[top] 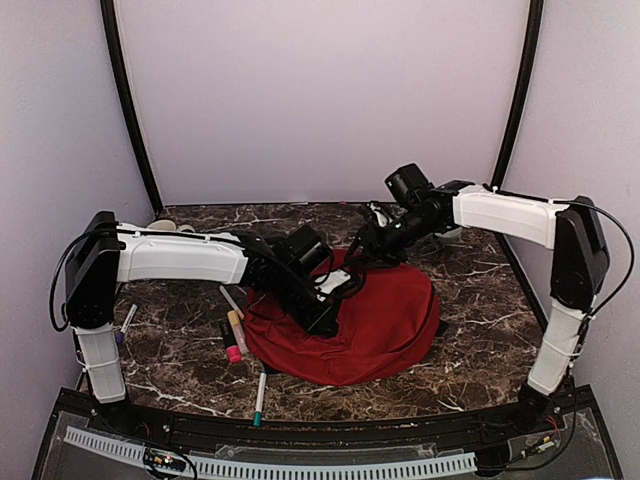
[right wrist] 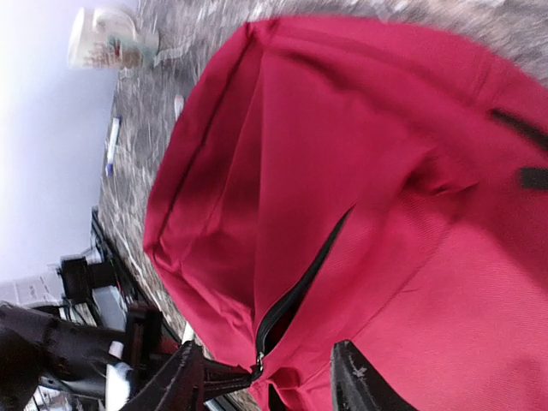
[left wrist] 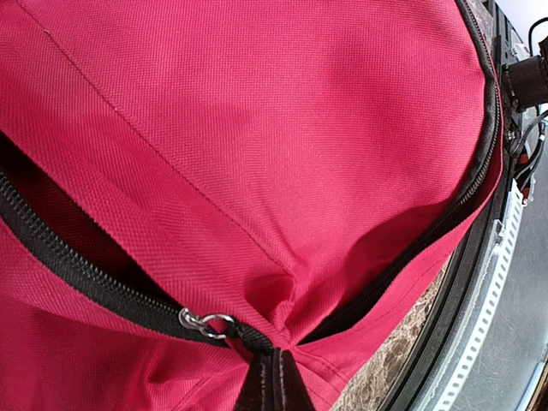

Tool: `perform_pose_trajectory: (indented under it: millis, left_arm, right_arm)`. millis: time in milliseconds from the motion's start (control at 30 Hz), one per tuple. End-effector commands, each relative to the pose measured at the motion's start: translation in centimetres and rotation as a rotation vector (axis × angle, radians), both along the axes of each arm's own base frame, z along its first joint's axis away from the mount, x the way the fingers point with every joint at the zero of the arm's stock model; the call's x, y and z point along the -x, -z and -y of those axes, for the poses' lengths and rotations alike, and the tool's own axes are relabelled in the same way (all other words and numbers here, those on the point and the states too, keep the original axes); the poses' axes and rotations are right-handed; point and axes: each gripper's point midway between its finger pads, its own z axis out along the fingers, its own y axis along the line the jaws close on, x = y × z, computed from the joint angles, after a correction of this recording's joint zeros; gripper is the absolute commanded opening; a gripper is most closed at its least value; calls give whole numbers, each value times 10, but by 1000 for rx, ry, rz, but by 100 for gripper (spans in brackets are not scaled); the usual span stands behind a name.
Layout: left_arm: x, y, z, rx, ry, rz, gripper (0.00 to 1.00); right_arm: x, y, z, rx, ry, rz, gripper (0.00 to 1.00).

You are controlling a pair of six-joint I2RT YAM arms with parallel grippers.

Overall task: Pack the student bag
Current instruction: Unzip the upper front pocket of the student bag.

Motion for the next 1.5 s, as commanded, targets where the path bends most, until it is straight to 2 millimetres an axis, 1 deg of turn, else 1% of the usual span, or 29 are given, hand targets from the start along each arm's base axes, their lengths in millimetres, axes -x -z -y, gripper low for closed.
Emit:
perform_pose_trajectory:
  millis: [0,33,167,267,367,467,567,767,967,1033,1200,1233,1300,1367,1400,1467]
  left_arm:
    - [4,-5,0,20,1,5,0]
    - [4,-5,1,21,1,5,0]
    - [5,-6,1,24,8,5,0]
    - [5,-6,1,20,9,5,0]
    - [4,-6,0,17,6,7,0]
    - [5,-6,0,17,4,5,0]
    - [5,-6,0,16,3,5,0]
    - [4,-9,0,18,7,12,0]
    - [-1,-16,3,12,-1,23,0]
    - [-5,-27,5,10,-10,36,3]
    - [-19,-59,9,34,-46,105,13]
    - [-22,-65,9,32,-55,121,17]
    - [-30,-76,7,20,-78,155,27]
    - [-36,-87,4,6,-97,190,42]
    - [-40,-93,3,3,-108,212,46]
    - [-50,-103,0,-12,-136,265,49]
  right_arm:
    - [18,26,-24,0,-54,-59,48]
    - [18,27,-25,9,-61,-55,48]
    - [22,46,-27,43,-90,-89,47]
    - [25,56,-20,86,-84,-86,41]
    - [31,68,-12,122,-81,-98,38]
    - [38,74,-8,122,-81,-115,36]
    - [39,77,-7,123,-84,-114,28]
    - [39,90,-8,124,-81,-127,28]
    - [39,98,-9,121,-83,-133,30]
    - [40,101,-8,124,-85,-133,30]
    - [43,109,-5,136,-93,-133,29]
    - [44,111,-3,140,-95,-133,28]
    - [46,115,-1,150,-100,-132,23]
    - [48,118,1,160,-106,-131,20]
    - [49,119,2,162,-112,-130,20]
    - [51,123,4,168,-119,-136,19]
